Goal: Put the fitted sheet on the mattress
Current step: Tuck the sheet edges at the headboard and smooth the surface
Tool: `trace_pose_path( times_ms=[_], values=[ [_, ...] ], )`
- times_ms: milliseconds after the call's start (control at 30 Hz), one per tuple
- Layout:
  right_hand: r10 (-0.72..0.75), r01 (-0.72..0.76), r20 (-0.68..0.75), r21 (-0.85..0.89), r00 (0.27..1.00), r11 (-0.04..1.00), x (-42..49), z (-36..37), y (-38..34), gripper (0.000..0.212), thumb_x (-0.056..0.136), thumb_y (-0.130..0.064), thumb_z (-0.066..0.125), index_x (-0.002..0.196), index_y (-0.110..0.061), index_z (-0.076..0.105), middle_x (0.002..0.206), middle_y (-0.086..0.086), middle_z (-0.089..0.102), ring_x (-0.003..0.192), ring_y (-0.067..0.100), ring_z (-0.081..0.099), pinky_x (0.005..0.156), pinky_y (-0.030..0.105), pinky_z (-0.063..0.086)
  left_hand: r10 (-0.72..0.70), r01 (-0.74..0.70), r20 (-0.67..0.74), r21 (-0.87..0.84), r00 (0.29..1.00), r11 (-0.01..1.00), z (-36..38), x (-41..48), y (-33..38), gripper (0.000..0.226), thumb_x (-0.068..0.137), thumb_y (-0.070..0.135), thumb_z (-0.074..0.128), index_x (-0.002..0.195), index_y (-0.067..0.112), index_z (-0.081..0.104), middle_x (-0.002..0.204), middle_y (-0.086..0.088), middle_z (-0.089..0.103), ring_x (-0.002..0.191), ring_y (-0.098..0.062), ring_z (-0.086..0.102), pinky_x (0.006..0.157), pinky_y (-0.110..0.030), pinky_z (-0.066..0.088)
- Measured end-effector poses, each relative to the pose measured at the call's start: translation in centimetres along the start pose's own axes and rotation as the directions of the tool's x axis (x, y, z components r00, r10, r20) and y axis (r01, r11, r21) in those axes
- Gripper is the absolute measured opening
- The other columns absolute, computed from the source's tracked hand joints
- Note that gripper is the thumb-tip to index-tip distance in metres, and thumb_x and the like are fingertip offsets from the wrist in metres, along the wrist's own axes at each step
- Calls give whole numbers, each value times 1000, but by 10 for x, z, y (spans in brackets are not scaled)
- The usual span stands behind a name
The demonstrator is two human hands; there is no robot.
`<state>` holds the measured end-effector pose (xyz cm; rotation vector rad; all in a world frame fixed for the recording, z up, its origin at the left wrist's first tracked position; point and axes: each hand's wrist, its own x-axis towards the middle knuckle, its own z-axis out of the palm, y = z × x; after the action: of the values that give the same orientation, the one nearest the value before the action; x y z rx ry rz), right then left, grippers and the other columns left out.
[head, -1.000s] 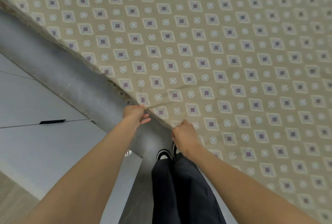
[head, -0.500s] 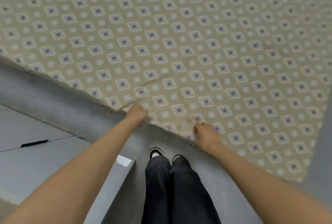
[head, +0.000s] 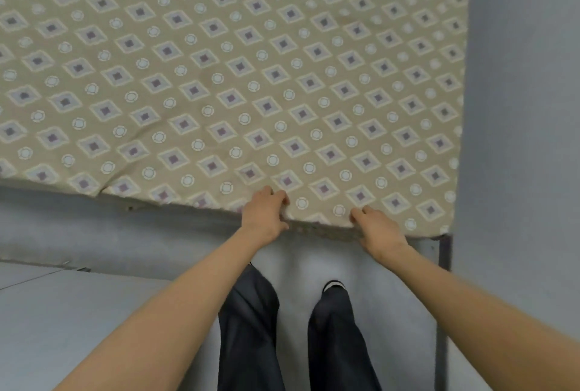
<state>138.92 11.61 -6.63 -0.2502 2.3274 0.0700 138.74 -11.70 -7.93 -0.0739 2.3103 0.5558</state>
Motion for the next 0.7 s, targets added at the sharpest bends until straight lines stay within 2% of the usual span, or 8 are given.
trace_pose_path(
  times_ms=[100,200,267,333,433,567,700],
  values=[
    [-55,58,-82,27,995,998,-3,14,26,41,81,3,55,119,-15,52,112,8,54,100,29,55,74,36,47,-5,20,-126,120,992,993,24,3,15,33,84,28,67,115,22,55,118,0,52,112,-25,47,85,-35,41],
    [-101,99,-155,-18,983,995,-2,24,41,30,81,3,57,107,-12,60,104,8,60,95,30,60,72,36,50,-21,58,-221,162,975,985,33,8,20,21,87,11,63,105,21,64,112,0,60,103,-25,56,79,-33,43],
    [-110,105,-173,-38,979,994,1,27,51,23,81,3,58,99,-11,62,98,8,63,90,29,62,70,35,49,-20,60,-210,182,978,981,32,11,24,18,88,7,58,102,14,68,107,-5,64,98,-28,60,78,-34,46],
    [-144,129,-184,-92,972,987,4,27,55,20,82,1,58,98,-10,63,96,8,64,88,29,63,64,30,42,-5,51,-184,246,983,968,30,13,27,19,87,4,57,100,9,70,104,-9,66,96,-30,63,80,-34,48],
    [-217,190,-177,-156,960,969,8,25,58,22,82,6,56,99,-7,61,101,9,58,93,29,60,65,31,38,6,57,-195,318,981,946,31,13,29,20,82,2,60,95,12,73,99,-8,71,93,-29,66,80,-34,53],
    [-213,188,-152,-165,965,968,0,25,65,35,81,13,52,112,-4,54,115,11,51,109,28,51,70,31,33,-19,69,-221,223,975,972,38,9,39,21,85,9,60,96,15,76,98,-8,74,93,-29,67,83,-37,54],
    [-220,191,-179,-163,959,968,-9,25,71,39,79,10,55,114,-7,52,115,11,54,108,29,51,71,32,30,-63,104,-223,178,973,979,37,3,45,18,87,12,60,99,13,74,100,-8,73,94,-29,67,81,-35,53]
  ],
)
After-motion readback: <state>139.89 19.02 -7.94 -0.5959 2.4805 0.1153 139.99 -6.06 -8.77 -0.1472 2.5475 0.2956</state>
